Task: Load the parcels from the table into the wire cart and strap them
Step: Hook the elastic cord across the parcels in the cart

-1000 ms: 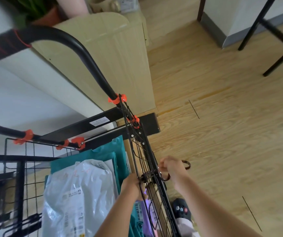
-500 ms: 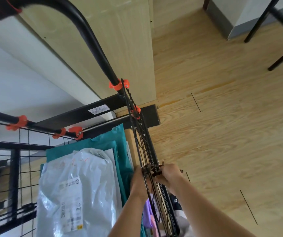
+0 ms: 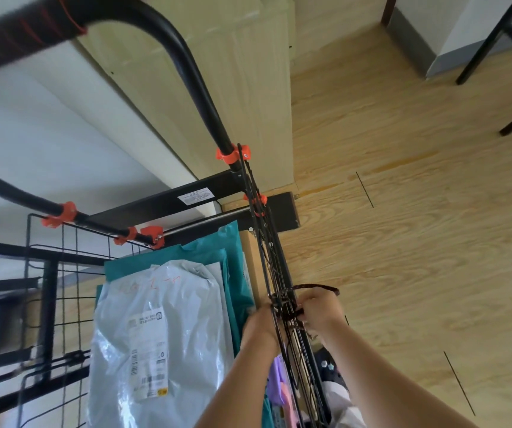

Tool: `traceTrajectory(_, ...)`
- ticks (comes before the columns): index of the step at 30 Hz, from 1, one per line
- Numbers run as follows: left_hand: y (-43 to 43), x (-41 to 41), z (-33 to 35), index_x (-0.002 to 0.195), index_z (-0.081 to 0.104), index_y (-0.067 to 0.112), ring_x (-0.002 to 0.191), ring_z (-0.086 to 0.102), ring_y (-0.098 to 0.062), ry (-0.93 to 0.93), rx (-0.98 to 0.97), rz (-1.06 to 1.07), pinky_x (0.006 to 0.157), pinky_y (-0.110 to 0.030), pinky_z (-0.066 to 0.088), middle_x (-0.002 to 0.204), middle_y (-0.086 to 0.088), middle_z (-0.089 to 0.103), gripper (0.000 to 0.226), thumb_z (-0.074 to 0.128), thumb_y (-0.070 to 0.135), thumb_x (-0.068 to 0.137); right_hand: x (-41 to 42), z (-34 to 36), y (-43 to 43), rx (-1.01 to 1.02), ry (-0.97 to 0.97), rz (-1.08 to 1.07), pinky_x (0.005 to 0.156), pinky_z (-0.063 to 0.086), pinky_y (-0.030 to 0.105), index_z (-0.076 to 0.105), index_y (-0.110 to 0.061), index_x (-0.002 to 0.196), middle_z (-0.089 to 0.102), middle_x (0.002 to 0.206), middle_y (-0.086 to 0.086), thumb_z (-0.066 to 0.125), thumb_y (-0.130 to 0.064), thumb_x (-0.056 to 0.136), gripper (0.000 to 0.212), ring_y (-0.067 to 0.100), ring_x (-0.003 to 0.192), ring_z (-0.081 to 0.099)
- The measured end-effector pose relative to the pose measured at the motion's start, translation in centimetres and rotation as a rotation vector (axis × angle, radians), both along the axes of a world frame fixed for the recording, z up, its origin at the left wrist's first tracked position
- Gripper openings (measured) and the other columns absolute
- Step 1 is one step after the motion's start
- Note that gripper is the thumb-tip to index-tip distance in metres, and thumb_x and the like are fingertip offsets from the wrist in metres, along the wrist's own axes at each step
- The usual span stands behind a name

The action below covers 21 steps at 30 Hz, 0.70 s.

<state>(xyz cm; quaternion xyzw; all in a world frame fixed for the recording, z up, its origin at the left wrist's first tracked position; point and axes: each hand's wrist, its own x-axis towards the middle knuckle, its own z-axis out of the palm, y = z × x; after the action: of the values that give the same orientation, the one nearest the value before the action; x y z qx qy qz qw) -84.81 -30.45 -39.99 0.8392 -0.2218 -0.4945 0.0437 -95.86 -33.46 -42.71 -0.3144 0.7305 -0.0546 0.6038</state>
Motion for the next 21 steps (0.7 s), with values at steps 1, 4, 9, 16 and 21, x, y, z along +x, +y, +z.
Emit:
traceTrajectory(1,0.0,0.1,0.6,0.132,0.054,0.004,0.100,0.062,-0.020,-0.009,0.024,-0.100,0.062,-0.005,0.045,0.132,-0.012,0.058,0.033,0.041,0.016,0.104,0.0,0.5,0.0,-0.010,-0.003,0.009,0.071,0.058,0.043,0.066,-0.022,0.082,0.071,0.088,0.010,0.041,-0.002,0.093,0.034,0.029,0.081,0.071)
traceTrajectory(4,-0.1,1.0,2.5,0.117,0.057,0.009,0.098,0.062,-0.020,-0.007,0.164,-0.252,0.088,-0.025,0.053,0.112,-0.009,0.063,0.021,0.054,0.009,0.096,0.1,2.2,0.1,-0.032,0.023,0.038,0.058,0.055,0.032,0.065,-0.018,0.111,0.069,0.087,0.005,0.044,-0.008,0.096,0.028,0.019,0.066,0.066)
traceTrajectory(9,-0.8,2.5,7.7,0.096,0.059,0.005,0.045,0.044,-0.011,0.186,0.142,-0.159,0.040,-0.020,0.034,0.071,-0.007,0.061,0.015,0.045,0.008,0.099,0.3,4.8,1.2,-0.124,0.047,0.094,0.032,0.027,0.013,0.056,-0.018,0.127,0.063,0.078,-0.003,0.048,-0.016,0.100,0.029,0.003,0.044,0.043)
traceTrajectory(16,-1.0,5.8,14.3,0.103,0.062,0.002,0.043,0.034,-0.006,0.208,0.016,0.043,0.038,-0.017,0.027,0.070,-0.004,0.064,0.018,0.052,0.016,0.099,1.8,9.7,1.5,-0.343,0.101,0.109,0.043,0.037,0.018,0.060,-0.024,0.100,0.063,0.078,-0.007,0.043,-0.012,0.099,0.021,0.005,0.052,0.052)
traceTrajectory(21,0.8,8.6,17.8,0.102,0.063,0.003,0.041,0.032,-0.005,0.262,0.016,0.065,0.040,-0.016,0.028,0.074,-0.004,0.073,0.014,0.057,0.014,0.096,3.8,12.9,1.4,-0.573,-0.072,0.197,0.057,0.045,0.017,0.064,-0.028,0.080,0.067,0.076,-0.008,0.059,-0.014,0.091,0.019,0.003,0.070,0.062)
